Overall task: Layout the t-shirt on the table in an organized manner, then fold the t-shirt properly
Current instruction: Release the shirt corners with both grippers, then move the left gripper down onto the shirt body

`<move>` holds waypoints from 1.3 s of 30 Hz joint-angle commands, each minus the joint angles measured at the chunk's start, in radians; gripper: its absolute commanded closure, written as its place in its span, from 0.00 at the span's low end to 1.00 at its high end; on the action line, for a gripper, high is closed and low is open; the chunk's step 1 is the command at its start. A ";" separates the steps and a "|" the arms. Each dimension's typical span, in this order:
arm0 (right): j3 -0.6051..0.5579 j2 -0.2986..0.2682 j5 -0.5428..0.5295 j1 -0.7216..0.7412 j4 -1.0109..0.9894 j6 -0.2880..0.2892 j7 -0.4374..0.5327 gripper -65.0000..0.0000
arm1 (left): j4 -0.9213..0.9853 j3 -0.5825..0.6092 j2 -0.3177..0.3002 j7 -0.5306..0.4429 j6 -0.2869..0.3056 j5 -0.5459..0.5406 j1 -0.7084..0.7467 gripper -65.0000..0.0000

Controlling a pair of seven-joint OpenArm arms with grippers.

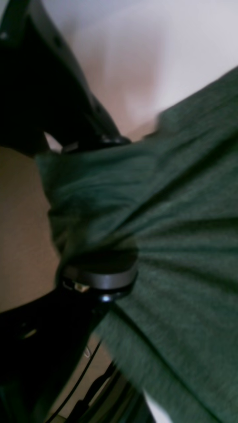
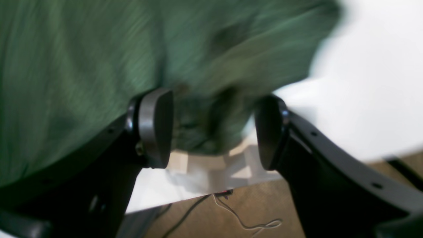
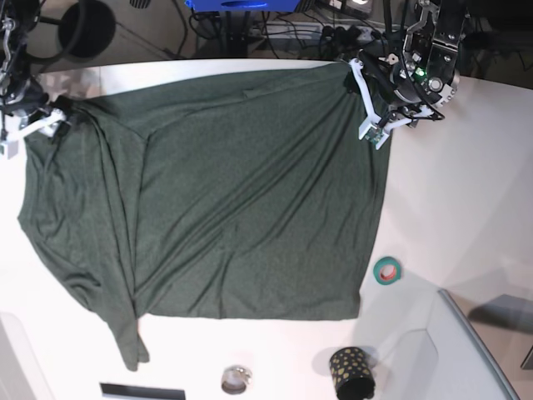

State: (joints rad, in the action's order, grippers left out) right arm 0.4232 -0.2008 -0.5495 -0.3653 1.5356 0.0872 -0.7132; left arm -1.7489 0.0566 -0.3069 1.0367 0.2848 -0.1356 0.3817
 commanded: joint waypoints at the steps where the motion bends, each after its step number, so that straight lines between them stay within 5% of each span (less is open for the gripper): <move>1: 0.026 -0.012 -0.013 -0.011 0.024 -0.014 0.030 0.44 | -0.030 -0.024 -0.010 0.001 -0.003 0.001 0.018 0.40; 5: 0.116 0.025 -0.007 -0.016 0.030 -0.036 0.050 0.44 | -0.081 -0.100 -0.010 0.000 -0.003 0.001 0.078 0.40; 16: 0.139 -0.006 -0.004 0.051 0.024 -0.030 0.086 0.44 | -0.145 -0.289 -0.010 -0.005 0.000 -0.006 0.092 0.40; 21: 0.095 -0.095 -0.004 0.156 -0.034 -0.020 0.140 0.44 | -0.095 -0.288 0.031 -0.008 0.000 -0.008 -0.094 0.40; 23: 0.056 -0.151 -0.004 0.214 -0.088 0.026 0.143 0.44 | -0.038 -0.278 0.067 -0.008 0.001 -0.006 -0.200 0.41; 25: -0.005 -0.194 -0.004 0.294 -0.186 0.085 0.145 0.44 | 0.070 -0.217 0.087 -0.009 0.001 -0.003 -0.324 0.52; 27: -0.053 -0.220 -0.004 0.357 -0.286 0.135 0.146 0.45 | 0.191 -0.145 0.108 -0.042 0.001 -0.003 -0.433 0.75; 29: -0.097 -0.236 -0.004 0.401 -0.363 0.181 0.146 0.55 | 0.321 -0.076 0.137 -0.115 -0.002 0.003 -0.519 1.00; 33: -0.165 -0.237 -0.004 0.414 -0.401 0.194 0.146 0.99 | 0.541 -0.001 0.162 -0.194 -0.003 0.003 -0.605 1.00; 39: -0.271 -0.233 -0.004 0.415 -0.416 0.194 0.148 0.97 | 0.576 0.016 0.157 -0.241 -0.003 0.003 -0.568 1.00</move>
State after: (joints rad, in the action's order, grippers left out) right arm 0.1440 -0.4103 -0.5468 0.0353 1.1099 0.2798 -0.5816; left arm -1.1557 0.0738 -0.1452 0.8066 0.2844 -0.1303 -0.1638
